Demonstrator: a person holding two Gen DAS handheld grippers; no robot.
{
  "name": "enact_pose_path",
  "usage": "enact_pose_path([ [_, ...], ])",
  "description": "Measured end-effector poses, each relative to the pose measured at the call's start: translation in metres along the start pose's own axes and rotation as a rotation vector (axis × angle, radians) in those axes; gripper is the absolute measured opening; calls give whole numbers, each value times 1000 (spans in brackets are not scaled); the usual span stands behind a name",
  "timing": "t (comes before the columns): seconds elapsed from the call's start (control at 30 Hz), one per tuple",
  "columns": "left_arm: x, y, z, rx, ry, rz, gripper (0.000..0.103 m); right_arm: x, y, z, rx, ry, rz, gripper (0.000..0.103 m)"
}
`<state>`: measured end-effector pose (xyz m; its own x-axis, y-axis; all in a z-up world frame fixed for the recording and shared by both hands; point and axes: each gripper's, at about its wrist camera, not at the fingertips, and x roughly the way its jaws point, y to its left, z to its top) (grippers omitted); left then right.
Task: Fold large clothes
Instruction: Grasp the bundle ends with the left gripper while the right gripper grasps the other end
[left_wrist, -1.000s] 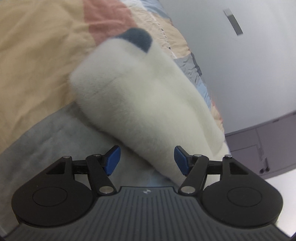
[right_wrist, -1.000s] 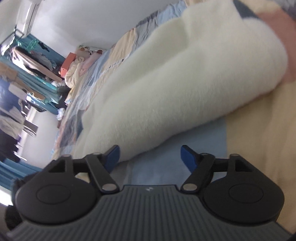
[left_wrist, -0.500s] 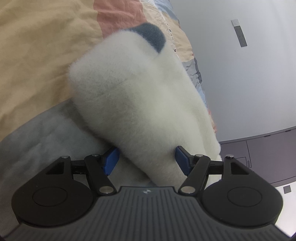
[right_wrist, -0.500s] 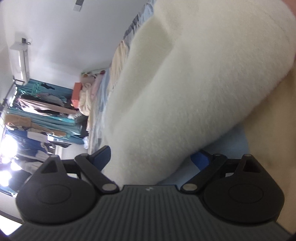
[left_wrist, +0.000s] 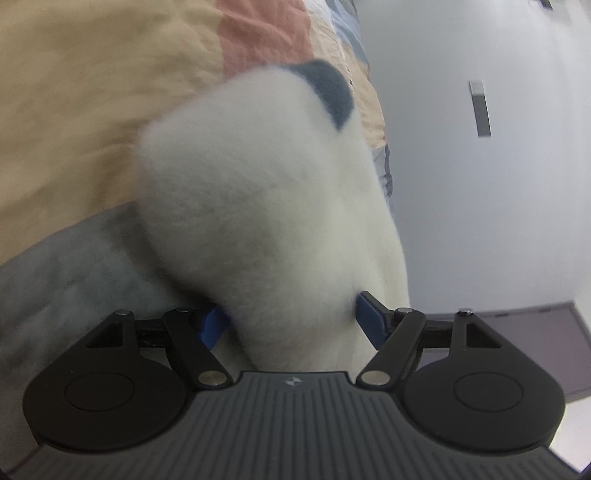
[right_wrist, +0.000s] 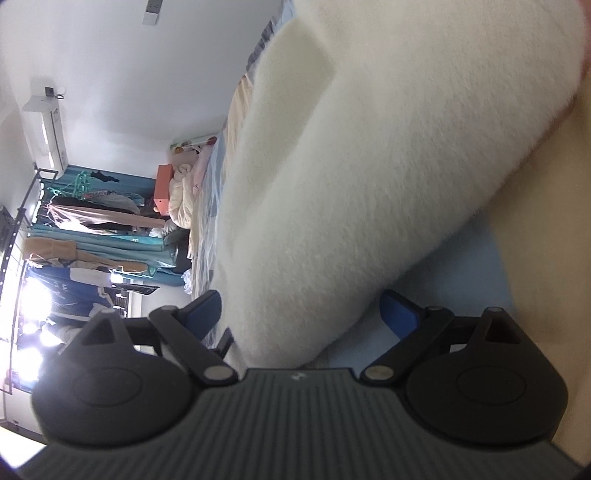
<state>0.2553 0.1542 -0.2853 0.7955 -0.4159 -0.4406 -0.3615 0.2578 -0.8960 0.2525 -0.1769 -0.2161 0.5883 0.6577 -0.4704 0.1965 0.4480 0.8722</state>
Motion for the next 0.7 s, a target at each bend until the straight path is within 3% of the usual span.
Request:
enact_pose_path([
  [0.2,-17,17,-3,-109,-34,-48,77,2,-5,1,33,-1,-35,93],
  [0.4,-20,27,-2,-145,-52,-49,76,-4,-11,-2,63,-29,-32,93],
  [0.7,-9,25,17,-157,-81,-43,72,-15,-19,15,173,-182,-82,93],
])
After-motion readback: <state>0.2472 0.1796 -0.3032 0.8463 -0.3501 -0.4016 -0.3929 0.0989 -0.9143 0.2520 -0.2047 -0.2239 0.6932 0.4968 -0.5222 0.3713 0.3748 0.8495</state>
